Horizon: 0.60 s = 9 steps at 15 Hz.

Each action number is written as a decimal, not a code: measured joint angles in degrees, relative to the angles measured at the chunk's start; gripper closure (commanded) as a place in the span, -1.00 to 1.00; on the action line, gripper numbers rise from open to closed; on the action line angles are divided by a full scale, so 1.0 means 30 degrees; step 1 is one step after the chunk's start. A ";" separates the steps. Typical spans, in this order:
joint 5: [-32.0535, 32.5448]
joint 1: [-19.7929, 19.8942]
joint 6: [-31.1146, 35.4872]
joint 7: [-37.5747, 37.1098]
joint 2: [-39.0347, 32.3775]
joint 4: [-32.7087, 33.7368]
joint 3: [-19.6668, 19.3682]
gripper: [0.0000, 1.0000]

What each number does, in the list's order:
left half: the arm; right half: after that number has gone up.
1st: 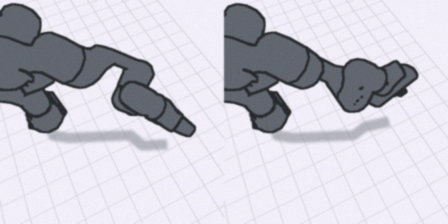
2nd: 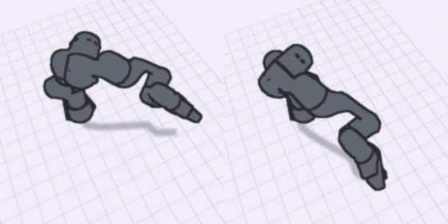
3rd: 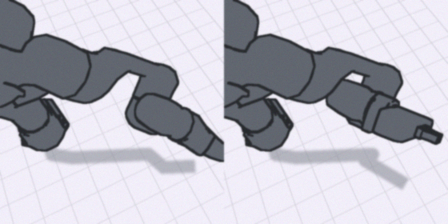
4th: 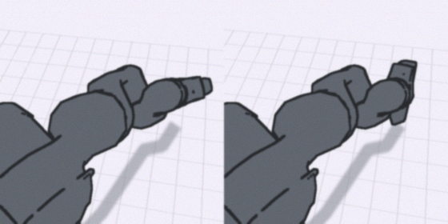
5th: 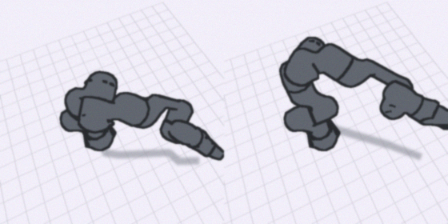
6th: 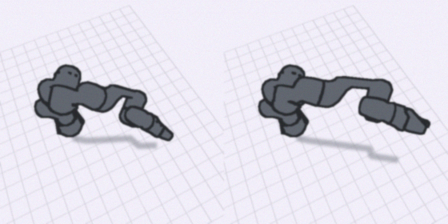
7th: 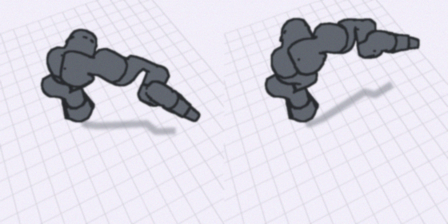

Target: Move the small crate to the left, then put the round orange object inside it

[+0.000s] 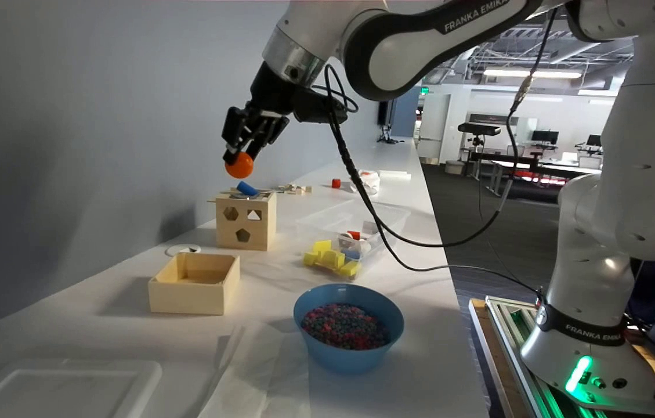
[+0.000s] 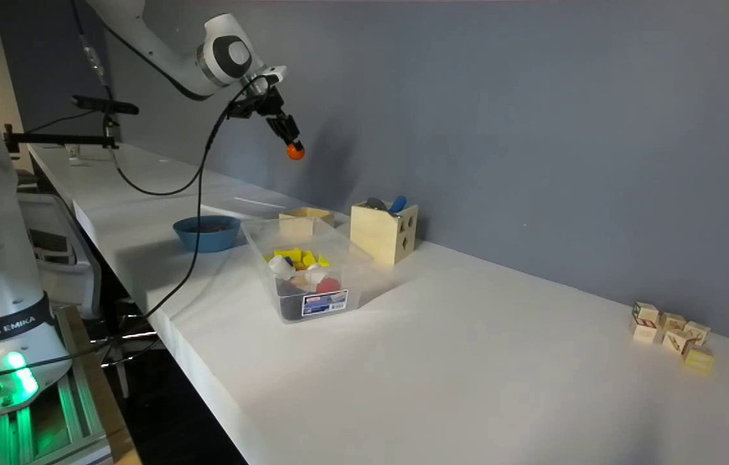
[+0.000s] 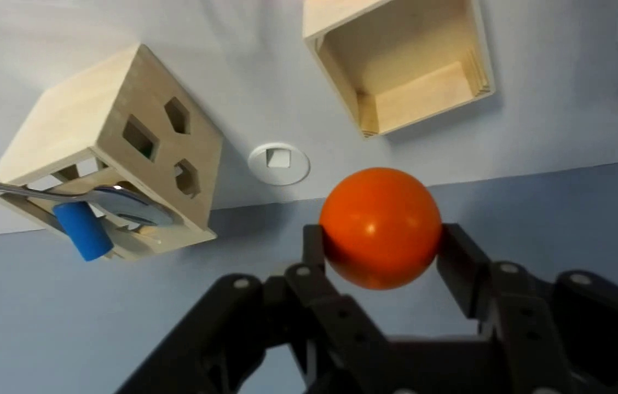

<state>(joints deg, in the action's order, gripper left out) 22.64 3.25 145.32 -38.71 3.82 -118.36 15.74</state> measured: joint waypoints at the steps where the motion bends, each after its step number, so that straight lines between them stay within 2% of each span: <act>1: -0.0002 -0.0356 -0.0411 0.0115 -0.0773 0.0719 -0.0117 0.40; 9: -0.2084 -0.2341 -0.2698 0.2232 -0.6303 0.5054 -0.2719 0.40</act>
<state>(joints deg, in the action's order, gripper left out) 16.39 -3.77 137.23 -32.01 -15.09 -103.20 7.58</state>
